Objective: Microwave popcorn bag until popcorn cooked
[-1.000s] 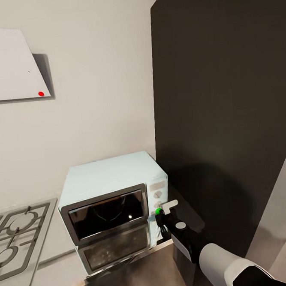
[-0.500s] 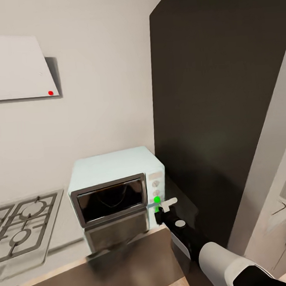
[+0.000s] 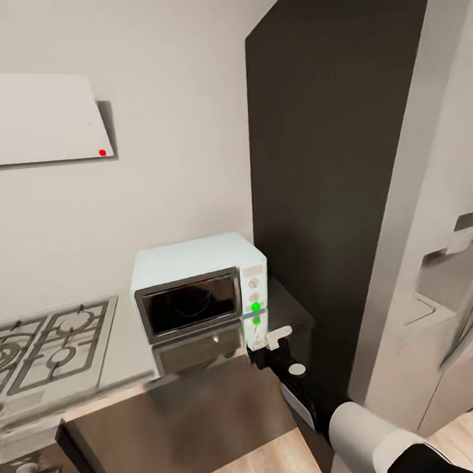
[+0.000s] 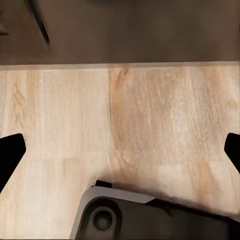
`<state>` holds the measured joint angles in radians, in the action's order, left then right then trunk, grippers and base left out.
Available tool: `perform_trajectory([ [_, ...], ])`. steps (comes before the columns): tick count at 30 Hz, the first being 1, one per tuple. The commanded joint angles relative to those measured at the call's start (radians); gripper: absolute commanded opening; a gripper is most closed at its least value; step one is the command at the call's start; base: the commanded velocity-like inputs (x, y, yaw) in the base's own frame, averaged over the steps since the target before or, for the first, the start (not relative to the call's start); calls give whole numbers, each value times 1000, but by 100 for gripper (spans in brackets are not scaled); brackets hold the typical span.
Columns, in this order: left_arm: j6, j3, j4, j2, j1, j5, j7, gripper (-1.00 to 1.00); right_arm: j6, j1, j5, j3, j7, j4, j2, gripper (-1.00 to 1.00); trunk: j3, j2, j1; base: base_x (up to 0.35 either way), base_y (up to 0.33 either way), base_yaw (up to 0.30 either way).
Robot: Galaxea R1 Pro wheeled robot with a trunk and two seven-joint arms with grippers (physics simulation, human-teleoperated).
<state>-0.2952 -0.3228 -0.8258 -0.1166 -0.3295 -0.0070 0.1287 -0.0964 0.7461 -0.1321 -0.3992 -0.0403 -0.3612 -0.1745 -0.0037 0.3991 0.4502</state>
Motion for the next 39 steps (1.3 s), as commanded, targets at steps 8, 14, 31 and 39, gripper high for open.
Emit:
perform_trajectory([
  [8,-1,-5,-1,-1,0,-1,9,100,-2,-36,-17,-7,-4,-80,0,100,0,1,0,-342,0,0],
  [14,-1,-5,-1,-1,0,-1,9,100,53,-130,-7,-9,-9,-266,0,100,0,1,0,-342,0,0],
  [31,-1,-7,1,0,12,1,9,100,30,-438,-10,-6,-29,-54,88,100,0,1,0,-342,0,0],
  [39,1,-25,580,71,292,1,-1,100,4,-679,-9,92,-30,220,204,100,0,1,0,-43,0,0],
])
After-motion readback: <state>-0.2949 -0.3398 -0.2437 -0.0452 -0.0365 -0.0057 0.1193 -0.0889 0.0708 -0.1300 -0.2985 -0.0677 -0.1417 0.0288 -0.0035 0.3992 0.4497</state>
